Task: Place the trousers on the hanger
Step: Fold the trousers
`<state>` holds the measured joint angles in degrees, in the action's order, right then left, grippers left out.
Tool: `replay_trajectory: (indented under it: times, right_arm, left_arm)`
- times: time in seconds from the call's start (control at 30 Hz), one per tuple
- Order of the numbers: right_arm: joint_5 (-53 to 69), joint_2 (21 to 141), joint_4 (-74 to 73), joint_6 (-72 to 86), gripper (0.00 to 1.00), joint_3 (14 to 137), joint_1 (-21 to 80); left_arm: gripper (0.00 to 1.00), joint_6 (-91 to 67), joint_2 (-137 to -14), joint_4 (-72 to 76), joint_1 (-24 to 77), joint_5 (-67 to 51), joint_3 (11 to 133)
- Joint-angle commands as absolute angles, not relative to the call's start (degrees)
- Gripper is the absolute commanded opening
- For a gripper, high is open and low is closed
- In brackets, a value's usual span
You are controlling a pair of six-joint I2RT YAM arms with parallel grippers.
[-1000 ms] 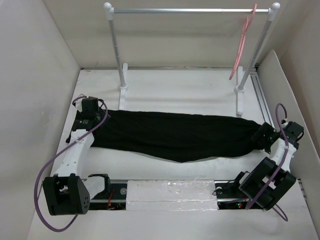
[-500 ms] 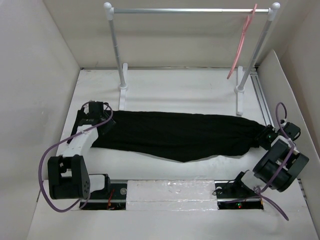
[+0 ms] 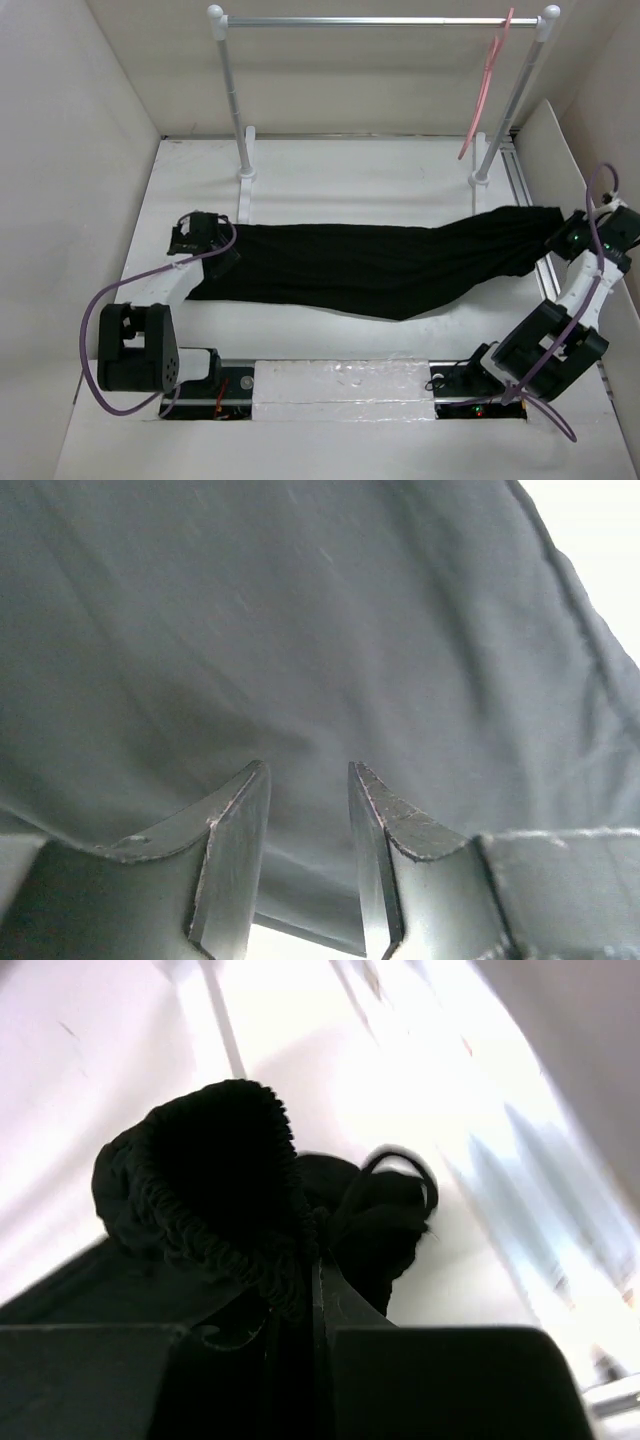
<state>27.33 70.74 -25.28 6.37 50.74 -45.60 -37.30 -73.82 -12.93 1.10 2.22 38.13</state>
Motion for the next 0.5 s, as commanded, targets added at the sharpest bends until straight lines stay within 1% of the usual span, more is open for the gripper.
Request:
replay_trajectory:
  times: [0.0,0.2,0.23,0.27,0.33,0.4,0.43,0.47]
  right_arm:
    - [29.8,70.1,-29.2,2.4,0.00,59.9,-45.1]
    - [28.1,71.5,-37.0,-4.6,0.00,73.6,-44.6]
    - [28.6,72.5,-38.2,-5.0,0.00,75.1,-44.6]
    - [29.2,72.9,-38.7,-6.1,0.00,76.5,-44.0]
    - [29.1,73.1,-40.3,-7.1,0.00,79.4,-42.5]
    - [28.1,70.7,-39.4,-7.7,0.00,78.7,-37.5]
    - [27.4,69.4,-38.9,-7.9,0.00,76.1,-35.3]
    - [26.2,64.1,-37.8,-8.3,0.00,72.1,-26.5]
  left_arm:
    - [0.33,-37.3,-72.9,-12.4,6.9,2.1,36.9]
    - [0.33,-46.2,-75.5,-12.6,22.7,3.8,36.2]
    - [0.33,-47.2,-75.8,-12.8,24.9,4.1,36.5]
    - [0.33,-49.1,-76.2,-13.3,29.3,4.9,37.1]
    - [0.33,-51.0,-77.6,-13.8,33.6,5.1,37.9]
    - [0.33,-53.5,-79.7,-14.1,38.9,5.4,39.1]
    - [0.33,-54.1,-80.7,-14.1,40.2,5.3,39.7]
    - [0.33,-54.6,-82.8,-16.8,41.6,6.0,43.4]
